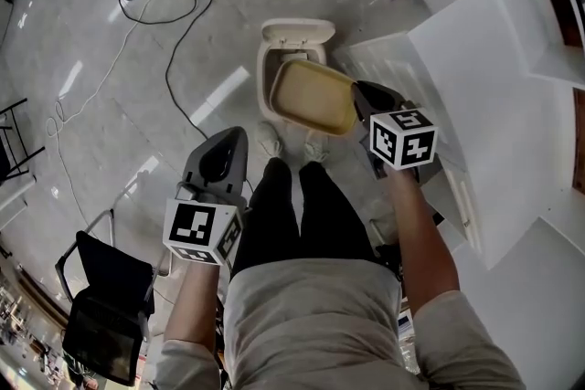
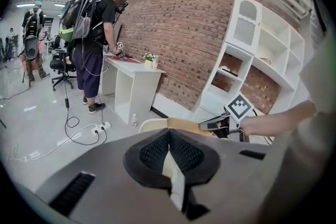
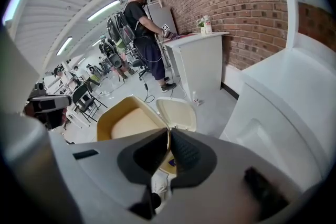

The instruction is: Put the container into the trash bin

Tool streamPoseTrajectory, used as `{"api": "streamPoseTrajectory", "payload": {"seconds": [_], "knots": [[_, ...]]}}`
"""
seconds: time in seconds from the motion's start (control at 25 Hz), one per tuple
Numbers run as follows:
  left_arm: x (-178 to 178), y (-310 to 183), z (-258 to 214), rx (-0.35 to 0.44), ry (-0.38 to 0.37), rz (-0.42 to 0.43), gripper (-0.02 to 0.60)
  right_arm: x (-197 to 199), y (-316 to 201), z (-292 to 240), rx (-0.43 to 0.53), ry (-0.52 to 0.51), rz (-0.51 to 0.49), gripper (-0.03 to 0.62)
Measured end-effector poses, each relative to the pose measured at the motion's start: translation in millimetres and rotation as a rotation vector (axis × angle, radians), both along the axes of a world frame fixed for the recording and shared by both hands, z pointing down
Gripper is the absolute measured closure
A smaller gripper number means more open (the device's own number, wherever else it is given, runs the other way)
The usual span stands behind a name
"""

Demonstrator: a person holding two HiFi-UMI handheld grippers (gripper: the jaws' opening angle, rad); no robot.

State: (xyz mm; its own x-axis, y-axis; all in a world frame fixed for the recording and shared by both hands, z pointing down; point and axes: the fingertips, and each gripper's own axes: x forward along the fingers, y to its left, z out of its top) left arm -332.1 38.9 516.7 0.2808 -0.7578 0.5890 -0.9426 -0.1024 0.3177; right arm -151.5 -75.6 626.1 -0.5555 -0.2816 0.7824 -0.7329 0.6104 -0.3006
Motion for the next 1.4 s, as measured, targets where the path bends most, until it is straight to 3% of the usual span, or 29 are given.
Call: {"api": "streamPoseTrajectory", "payload": {"seconds": [0.52,1.4], "knots": [[-9,-17,48,-0.008,0.013,-0.015,0.566,-10,-4,60,-0.039,0.038,0.019,0.554],[-17,-38,118,-0.055,0.032,0.015,0.566,-10,-6,177,-0.132,0.128,0.137,0.554]]}}
